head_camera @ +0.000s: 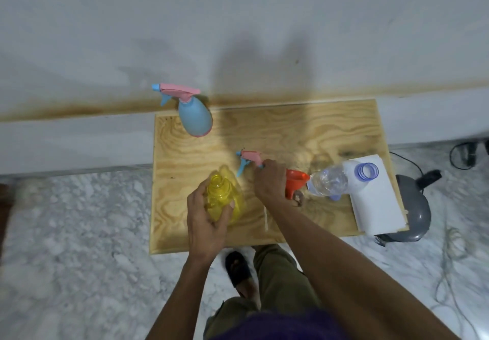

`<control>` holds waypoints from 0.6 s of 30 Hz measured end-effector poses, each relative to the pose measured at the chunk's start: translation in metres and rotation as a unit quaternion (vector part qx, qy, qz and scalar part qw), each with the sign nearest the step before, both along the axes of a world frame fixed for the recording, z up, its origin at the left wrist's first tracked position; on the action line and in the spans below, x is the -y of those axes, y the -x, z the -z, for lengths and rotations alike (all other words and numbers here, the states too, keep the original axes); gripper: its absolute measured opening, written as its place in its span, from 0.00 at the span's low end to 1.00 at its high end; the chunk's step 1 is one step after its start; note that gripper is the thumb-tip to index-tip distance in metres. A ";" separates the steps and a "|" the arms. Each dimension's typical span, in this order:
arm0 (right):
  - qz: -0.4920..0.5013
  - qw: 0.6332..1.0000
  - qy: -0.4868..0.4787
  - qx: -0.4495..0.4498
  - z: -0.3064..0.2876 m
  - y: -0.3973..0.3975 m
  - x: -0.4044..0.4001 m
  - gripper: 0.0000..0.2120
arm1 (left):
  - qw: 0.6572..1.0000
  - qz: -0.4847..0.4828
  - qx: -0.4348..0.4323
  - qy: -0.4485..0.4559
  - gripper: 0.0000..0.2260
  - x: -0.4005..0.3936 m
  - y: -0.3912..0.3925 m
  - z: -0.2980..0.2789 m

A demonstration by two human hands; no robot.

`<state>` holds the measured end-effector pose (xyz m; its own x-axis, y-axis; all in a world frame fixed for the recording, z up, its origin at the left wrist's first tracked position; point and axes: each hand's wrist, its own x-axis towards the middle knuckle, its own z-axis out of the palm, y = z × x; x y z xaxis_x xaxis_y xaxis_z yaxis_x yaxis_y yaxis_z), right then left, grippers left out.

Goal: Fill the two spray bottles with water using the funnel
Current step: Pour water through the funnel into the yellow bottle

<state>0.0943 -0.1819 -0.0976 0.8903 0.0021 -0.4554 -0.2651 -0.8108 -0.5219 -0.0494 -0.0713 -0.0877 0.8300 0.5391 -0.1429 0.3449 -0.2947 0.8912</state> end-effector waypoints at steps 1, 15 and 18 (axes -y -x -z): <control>-0.013 1.000 0.015 -0.005 -0.001 0.000 0.000 0.12 | 1.000 0.004 0.001 0.001 0.29 0.001 -0.001 0.000; -0.089 0.994 0.068 0.004 -0.012 0.002 -0.005 0.15 | 1.000 0.019 0.011 0.021 0.28 0.007 -0.003 -0.001; -0.077 0.995 0.026 0.062 -0.028 0.006 0.004 0.15 | 0.999 0.016 0.009 0.046 0.28 0.009 0.000 -0.003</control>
<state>0.0879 -0.1859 -0.0695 0.9304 0.1226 -0.3454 -0.0715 -0.8636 -0.4991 -0.0498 -0.0801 -0.0847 0.8497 0.4973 -0.1752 0.3201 -0.2226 0.9209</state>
